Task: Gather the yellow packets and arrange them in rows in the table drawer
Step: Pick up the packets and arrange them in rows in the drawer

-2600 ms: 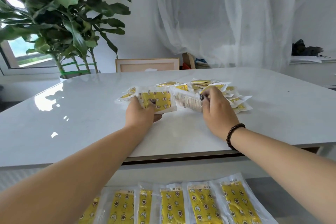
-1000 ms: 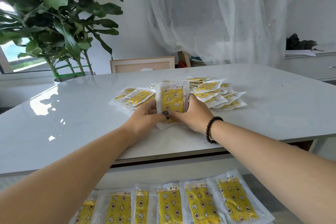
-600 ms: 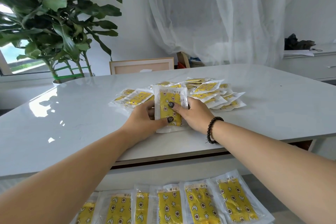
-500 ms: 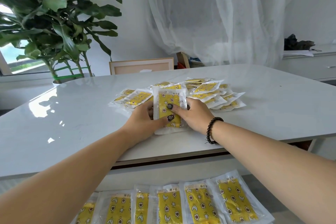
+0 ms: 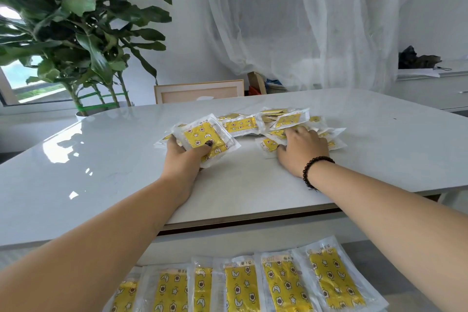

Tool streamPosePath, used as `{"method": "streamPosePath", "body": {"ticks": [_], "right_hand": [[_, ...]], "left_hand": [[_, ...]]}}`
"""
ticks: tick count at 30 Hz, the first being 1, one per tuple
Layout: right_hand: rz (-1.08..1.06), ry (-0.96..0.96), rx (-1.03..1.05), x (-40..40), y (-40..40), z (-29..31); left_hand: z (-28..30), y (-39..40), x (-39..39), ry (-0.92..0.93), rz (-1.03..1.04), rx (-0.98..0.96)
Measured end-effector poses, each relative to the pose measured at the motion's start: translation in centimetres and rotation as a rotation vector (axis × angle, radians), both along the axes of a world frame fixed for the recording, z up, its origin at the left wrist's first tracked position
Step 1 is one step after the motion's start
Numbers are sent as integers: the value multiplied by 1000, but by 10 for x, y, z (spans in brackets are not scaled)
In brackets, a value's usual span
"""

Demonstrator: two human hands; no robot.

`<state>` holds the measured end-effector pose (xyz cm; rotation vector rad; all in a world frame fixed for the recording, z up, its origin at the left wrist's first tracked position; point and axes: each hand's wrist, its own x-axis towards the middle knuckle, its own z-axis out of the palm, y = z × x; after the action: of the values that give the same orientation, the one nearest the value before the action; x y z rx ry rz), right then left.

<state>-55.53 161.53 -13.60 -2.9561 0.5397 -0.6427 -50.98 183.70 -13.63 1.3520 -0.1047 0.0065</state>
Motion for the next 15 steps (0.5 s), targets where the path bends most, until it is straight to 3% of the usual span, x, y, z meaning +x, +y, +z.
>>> {"method": "streamPosePath", "body": {"ticks": [6, 10, 13, 15], "right_hand": [[31, -34, -132, -5, 0, 2], [99, -63, -96, -4, 0, 2], [236, -214, -118, -7, 0, 1], [362, -207, -42, -9, 0, -1]], "left_hand": [[0, 1, -2, -48, -65, 102], [-1, 0, -4, -109, -115, 175], [-1, 0, -5, -127, -117, 211], [0, -1, -6, -138, -106, 224]]}}
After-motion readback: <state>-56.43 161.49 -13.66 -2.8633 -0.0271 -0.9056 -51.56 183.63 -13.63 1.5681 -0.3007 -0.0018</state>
